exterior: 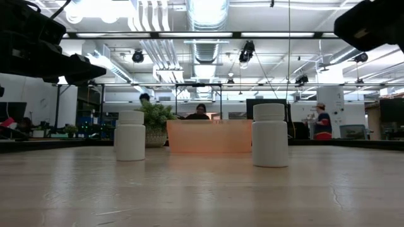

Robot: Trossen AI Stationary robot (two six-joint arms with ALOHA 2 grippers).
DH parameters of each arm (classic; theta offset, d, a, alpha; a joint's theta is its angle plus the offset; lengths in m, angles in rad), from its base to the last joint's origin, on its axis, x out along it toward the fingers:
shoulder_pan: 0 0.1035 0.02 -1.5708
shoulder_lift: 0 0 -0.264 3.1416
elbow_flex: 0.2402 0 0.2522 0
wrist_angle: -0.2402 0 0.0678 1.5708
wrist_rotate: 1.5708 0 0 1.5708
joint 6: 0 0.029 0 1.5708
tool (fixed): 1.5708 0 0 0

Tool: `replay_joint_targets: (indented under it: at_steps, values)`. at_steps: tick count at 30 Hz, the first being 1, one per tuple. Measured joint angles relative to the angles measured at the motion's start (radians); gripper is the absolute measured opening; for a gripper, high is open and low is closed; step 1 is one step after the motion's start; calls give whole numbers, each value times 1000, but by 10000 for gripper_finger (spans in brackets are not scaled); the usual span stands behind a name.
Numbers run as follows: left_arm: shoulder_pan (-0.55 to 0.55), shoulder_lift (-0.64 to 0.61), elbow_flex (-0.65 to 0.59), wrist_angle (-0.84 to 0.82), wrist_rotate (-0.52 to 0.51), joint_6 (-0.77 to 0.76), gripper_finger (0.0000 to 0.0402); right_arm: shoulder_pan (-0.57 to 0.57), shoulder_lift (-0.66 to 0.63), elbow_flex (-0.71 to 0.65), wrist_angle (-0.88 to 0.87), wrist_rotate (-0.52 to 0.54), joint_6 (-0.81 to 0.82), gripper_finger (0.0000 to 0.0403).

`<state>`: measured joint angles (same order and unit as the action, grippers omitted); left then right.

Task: Pick and place pill bottles into a basket
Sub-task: Put the white pill bottle into the orange bin

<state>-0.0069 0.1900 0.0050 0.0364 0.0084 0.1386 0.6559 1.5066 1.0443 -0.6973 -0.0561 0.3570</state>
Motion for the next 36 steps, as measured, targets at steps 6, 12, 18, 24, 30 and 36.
replay_joint_targets:
  at_steps: [6,12,18,24,30,36]
  values:
    - [0,-1,0,0,0,0,217,20,0,-35,72,4,17,258]
    - [0,1,0,0,0,0,217,38,0,-47,97,20,36,258]
    - [0,1,0,0,0,0,217,46,27,-52,107,42,37,258]
    - [0,3,0,0,0,0,217,48,101,-51,107,49,28,258]
    - [0,5,0,0,0,0,217,51,118,-36,110,49,28,258]
    - [0,6,0,0,0,0,217,52,106,-35,100,49,28,240]
